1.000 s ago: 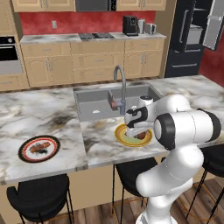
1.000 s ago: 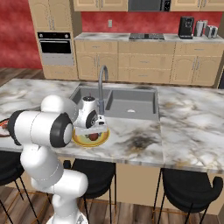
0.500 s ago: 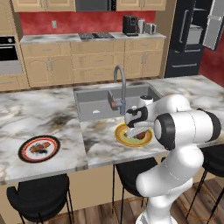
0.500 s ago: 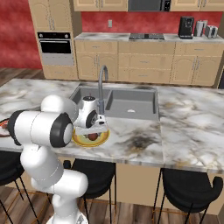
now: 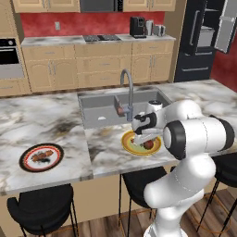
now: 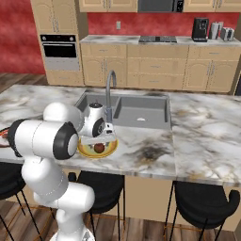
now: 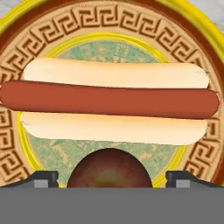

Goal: Pick up the apple and peach from the fridge and place one fruit on each plate on the dining counter.

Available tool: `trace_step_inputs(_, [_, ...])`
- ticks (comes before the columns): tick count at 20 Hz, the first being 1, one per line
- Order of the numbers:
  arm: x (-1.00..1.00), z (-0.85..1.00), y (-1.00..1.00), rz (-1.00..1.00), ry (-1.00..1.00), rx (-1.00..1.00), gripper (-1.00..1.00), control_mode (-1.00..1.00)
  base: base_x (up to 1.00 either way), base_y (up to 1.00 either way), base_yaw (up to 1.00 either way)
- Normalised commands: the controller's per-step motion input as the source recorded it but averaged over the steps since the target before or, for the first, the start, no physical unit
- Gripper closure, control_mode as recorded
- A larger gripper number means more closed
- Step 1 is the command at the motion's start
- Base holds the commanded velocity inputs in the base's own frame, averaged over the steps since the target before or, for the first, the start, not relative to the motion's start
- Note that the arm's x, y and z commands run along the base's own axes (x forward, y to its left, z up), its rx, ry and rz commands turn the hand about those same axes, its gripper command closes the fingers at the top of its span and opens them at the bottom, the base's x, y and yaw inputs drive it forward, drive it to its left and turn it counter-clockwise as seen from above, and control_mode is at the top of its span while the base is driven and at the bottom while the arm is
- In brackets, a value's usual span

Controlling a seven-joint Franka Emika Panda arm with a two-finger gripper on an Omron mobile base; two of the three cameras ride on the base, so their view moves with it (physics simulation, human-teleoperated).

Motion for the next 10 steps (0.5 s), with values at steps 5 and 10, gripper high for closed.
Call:
trace_step_inputs(5, [-0.66,0.88,0.00,0.00,-0.04,0.05,-1.00,-1.00,0.00,0.00,0.00])
trace_step_inputs(10, [-0.73,0.98,0.08,-0.05,-0.14,0.08,-1.00,-1.00,0.00,0.00,0.00])
